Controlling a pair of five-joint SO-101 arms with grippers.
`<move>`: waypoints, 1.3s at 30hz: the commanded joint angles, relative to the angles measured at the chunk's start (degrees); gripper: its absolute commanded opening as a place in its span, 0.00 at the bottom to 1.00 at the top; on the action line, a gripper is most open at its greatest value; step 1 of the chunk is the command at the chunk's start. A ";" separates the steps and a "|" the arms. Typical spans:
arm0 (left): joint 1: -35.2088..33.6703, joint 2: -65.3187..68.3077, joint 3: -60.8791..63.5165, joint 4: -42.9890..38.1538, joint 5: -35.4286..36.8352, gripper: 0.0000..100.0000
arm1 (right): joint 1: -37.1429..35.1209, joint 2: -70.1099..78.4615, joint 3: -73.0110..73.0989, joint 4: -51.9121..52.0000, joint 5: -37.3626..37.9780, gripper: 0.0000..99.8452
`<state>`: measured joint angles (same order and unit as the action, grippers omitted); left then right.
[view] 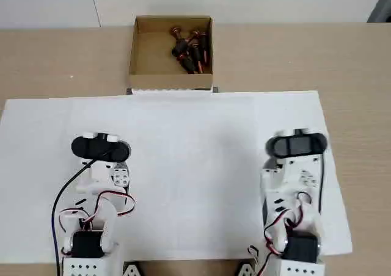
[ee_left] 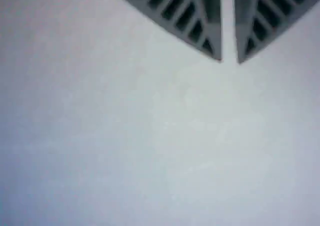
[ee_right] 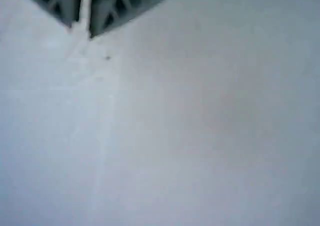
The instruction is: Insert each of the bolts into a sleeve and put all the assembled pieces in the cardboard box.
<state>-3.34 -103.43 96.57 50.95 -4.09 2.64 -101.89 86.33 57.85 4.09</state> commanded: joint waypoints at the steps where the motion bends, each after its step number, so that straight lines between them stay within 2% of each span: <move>1: -0.35 -0.62 -0.22 0.18 -0.35 0.01 | -2.07 -2.24 3.43 -1.27 -0.26 0.00; 16: -0.35 -0.62 -0.22 0.18 -0.35 0.01 | -1.89 -2.07 8.88 -1.27 -0.44 0.00; 39: -0.35 -0.62 -0.22 0.18 -0.35 0.01 | -2.15 -2.07 9.58 -3.74 -0.18 0.00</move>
<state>-3.34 -103.43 96.57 50.95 -4.09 0.79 -102.95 95.56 55.21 4.09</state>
